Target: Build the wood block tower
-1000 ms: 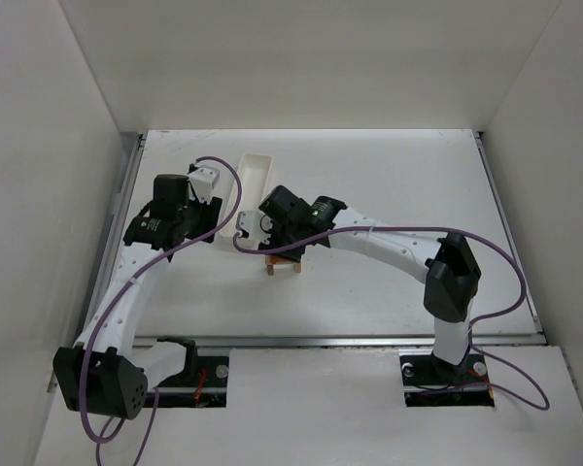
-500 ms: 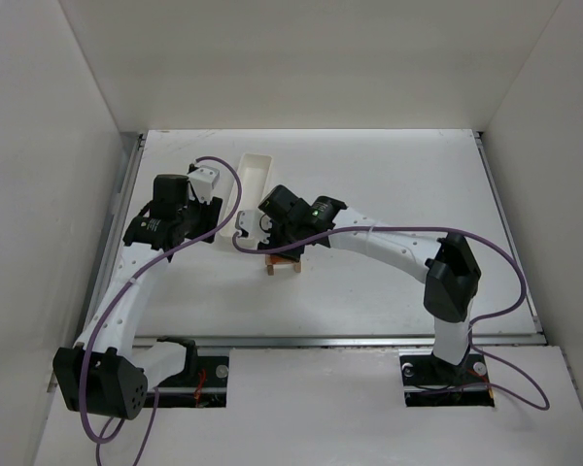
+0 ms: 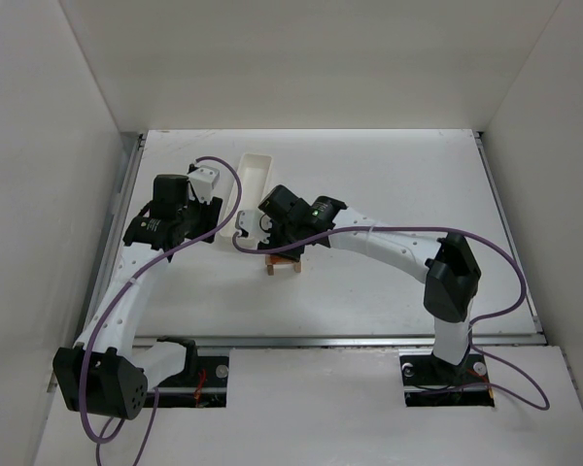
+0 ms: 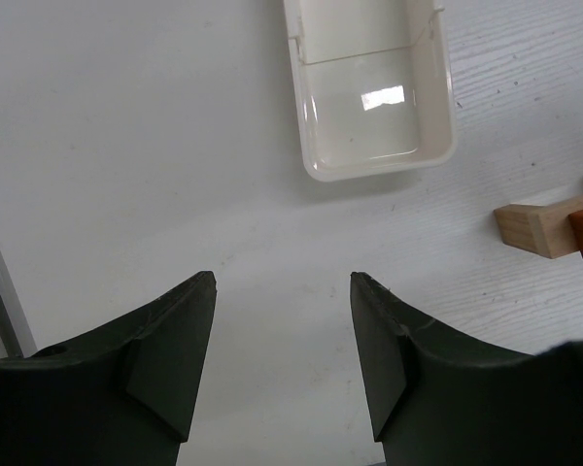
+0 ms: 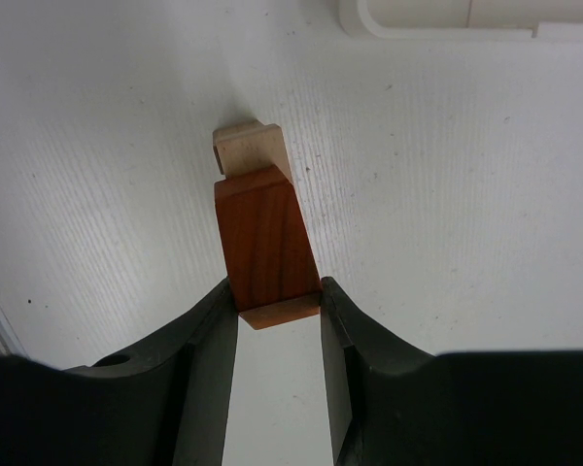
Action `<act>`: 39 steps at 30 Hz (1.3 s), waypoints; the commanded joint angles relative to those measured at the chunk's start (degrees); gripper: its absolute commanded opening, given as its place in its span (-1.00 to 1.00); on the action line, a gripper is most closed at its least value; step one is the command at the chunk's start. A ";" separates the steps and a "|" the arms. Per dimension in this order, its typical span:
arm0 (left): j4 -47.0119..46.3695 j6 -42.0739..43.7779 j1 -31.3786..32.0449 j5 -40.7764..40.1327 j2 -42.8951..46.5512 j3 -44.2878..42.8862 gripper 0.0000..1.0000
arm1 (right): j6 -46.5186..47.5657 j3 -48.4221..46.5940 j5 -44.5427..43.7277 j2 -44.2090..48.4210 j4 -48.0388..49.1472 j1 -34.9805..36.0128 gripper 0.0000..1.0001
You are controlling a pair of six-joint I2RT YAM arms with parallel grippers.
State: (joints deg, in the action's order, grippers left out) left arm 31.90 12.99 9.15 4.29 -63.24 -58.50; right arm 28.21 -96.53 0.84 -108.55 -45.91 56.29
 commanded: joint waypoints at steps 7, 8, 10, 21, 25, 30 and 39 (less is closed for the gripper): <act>-1.23 0.19 -0.89 0.63 1.46 0.40 0.10 | -0.78 0.03 -0.06 0.36 1.97 0.48 -0.46; -1.23 0.19 -0.89 0.63 1.46 0.40 0.10 | -0.78 0.03 -0.05 0.36 1.97 0.48 -0.46; -1.23 0.19 -0.89 0.63 1.46 0.40 0.10 | -0.78 0.55 -0.05 0.36 1.97 0.48 -0.46; -1.23 0.19 -0.89 0.63 1.46 0.40 0.10 | -0.78 1.08 0.48 0.89 1.97 0.48 -0.44; -1.23 0.19 -0.89 0.63 1.46 0.40 0.10 | -0.78 1.08 0.48 0.89 1.97 0.48 -0.44; -1.23 0.19 -0.89 1.15 1.46 0.40 0.10 | -0.78 1.08 0.48 0.89 2.49 0.48 -0.37; -1.23 0.19 -0.89 1.15 1.46 0.40 0.10 | -0.78 1.08 -0.14 0.89 2.49 0.48 0.14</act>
State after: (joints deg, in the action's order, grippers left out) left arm 31.90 13.02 8.51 4.51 -63.24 -58.50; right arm 28.05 -95.55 1.02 -108.55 -45.76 56.34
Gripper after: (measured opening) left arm 0.545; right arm 0.558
